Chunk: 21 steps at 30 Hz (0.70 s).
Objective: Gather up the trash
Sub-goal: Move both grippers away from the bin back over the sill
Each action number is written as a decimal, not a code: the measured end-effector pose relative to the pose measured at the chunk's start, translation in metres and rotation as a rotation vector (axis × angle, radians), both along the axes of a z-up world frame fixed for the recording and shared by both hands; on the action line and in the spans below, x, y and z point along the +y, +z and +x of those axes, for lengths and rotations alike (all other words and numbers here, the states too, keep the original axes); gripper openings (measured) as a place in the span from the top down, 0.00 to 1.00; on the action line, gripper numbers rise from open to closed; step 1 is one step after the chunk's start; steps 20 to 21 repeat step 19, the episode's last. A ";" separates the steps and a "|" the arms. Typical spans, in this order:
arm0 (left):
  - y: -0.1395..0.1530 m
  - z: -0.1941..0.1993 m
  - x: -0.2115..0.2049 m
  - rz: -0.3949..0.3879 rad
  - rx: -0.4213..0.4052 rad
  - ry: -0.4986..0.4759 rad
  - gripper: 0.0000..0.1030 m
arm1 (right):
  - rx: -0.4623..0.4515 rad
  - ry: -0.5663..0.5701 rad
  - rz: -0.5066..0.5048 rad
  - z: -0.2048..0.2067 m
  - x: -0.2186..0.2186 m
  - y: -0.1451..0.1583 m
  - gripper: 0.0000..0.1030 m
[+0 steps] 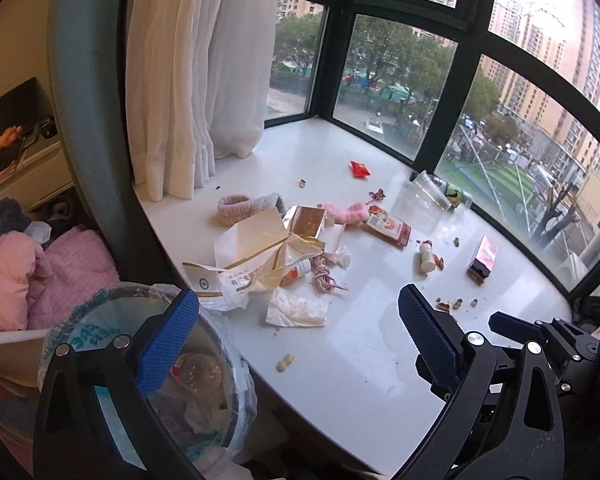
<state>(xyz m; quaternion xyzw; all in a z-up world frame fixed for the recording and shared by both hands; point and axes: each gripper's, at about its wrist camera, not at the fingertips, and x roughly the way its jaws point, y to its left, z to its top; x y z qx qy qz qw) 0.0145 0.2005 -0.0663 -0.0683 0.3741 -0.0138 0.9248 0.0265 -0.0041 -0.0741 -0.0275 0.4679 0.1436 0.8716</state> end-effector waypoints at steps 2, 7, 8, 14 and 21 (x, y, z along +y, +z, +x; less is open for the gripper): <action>-0.002 -0.001 -0.003 0.017 0.004 0.014 0.06 | 0.001 0.003 -0.001 0.000 -0.001 0.000 0.13; 0.006 -0.011 -0.007 0.088 -0.064 0.078 0.06 | -0.002 0.005 -0.005 0.001 -0.004 -0.001 0.13; 0.006 -0.012 -0.007 0.075 -0.066 0.071 0.06 | -0.002 0.005 -0.006 0.000 -0.003 -0.001 0.13; 0.010 -0.014 -0.007 0.087 -0.077 0.083 0.06 | -0.020 0.013 -0.015 0.000 -0.004 0.000 0.13; 0.005 -0.010 -0.002 0.080 -0.040 0.108 0.06 | -0.023 0.018 -0.016 -0.001 -0.005 0.001 0.13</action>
